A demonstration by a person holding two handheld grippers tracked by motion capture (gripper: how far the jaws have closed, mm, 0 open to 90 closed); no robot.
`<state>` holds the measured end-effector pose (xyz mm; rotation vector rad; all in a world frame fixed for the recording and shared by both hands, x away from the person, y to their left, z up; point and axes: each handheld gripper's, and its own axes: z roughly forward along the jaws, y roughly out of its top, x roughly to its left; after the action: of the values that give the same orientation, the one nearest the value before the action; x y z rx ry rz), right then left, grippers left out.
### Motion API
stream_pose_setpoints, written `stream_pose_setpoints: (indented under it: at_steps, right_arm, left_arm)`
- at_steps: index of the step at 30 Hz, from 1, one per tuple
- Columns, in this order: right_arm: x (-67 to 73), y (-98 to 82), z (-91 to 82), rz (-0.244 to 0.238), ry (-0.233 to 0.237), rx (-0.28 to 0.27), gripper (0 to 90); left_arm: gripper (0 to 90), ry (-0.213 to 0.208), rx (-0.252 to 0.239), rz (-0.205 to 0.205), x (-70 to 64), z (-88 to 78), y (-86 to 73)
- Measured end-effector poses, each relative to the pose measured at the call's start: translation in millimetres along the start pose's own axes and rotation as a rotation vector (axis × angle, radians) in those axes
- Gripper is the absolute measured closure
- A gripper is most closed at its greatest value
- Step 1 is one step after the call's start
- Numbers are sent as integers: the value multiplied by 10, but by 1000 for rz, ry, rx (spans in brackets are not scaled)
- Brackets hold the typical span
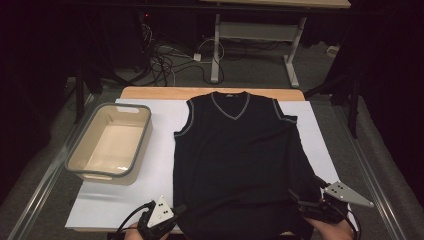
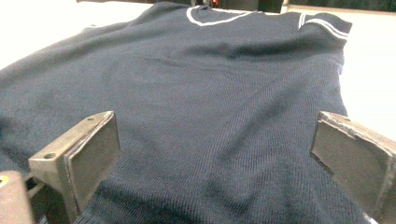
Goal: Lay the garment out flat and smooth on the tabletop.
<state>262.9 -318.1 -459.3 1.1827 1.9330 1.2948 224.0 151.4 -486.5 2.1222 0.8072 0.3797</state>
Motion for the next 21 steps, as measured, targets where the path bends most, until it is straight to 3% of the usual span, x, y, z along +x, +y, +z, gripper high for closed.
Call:
stream_pose_setpoints:
  at_steps: [6,12,17,21]
  right_arm:
    - [17,21,83,-10,17,6,28]
    - [51,45,131,-19,34,7,31]
    - [48,31,115,-16,32,9,41]
    - [25,5,59,-10,12,10,71]
  left_arm:
    - [860,40,-29,-50,162,-130,-67]
    - [860,101,-46,-73,343,-237,-130]
    - [860,145,-68,-142,592,-342,-212]
    - [855,137,-70,-128,597,-313,-191]
